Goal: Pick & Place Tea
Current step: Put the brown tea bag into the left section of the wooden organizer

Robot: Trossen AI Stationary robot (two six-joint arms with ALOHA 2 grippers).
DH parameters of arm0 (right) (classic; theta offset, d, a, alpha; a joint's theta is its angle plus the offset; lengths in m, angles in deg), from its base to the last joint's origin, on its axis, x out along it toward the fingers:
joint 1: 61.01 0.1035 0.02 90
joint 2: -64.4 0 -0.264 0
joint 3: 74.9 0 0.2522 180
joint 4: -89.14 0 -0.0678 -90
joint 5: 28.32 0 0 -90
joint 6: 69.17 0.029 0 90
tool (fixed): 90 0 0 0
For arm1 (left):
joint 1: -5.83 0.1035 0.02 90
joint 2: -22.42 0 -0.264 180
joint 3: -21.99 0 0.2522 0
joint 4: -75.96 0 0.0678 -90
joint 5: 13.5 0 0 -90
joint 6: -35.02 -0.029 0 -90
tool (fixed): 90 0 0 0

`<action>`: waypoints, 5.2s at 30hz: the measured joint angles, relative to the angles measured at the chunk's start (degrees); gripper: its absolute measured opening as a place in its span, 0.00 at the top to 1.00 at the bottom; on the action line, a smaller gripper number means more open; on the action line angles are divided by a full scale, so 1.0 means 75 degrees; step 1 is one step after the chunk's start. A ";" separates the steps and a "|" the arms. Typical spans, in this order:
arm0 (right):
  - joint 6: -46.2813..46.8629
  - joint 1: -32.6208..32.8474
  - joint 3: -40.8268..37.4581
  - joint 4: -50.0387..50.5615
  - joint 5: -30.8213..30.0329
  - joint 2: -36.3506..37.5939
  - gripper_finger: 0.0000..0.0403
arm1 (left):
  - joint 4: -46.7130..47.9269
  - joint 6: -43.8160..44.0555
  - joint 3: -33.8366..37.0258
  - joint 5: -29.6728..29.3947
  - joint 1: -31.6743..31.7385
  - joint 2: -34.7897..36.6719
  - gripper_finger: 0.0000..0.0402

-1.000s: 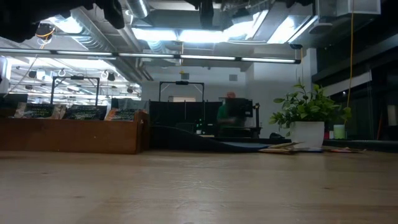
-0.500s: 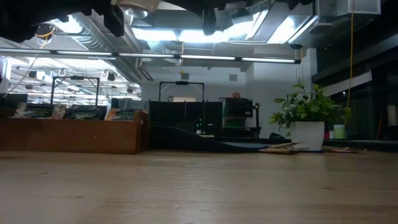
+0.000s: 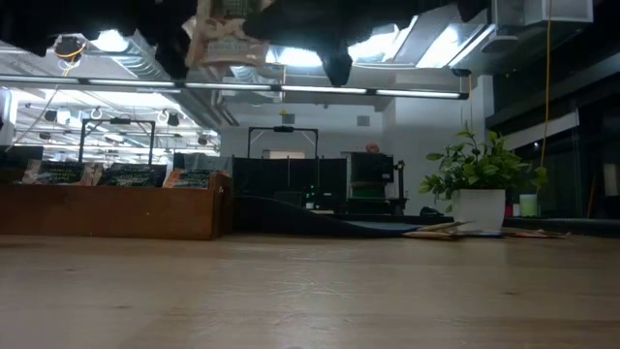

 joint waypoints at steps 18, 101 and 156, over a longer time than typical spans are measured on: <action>0.0177 -0.0039 0.0000 0.0360 0.0007 0.0006 1.00 | 0.8638 0.0009 -0.4621 0.1278 0.0829 -0.0299 0.65; 0.1066 0.0507 0.0009 0.2834 -0.1470 0.0017 0.65 | 1.5337 0.4909 -0.2126 -0.1231 -0.0722 0.2954 0.95; -0.0167 -0.0955 -0.1978 0.6284 -0.1942 0.0117 0.68 | 0.8074 0.1676 -0.2132 -0.0283 -0.0713 -0.0383 0.67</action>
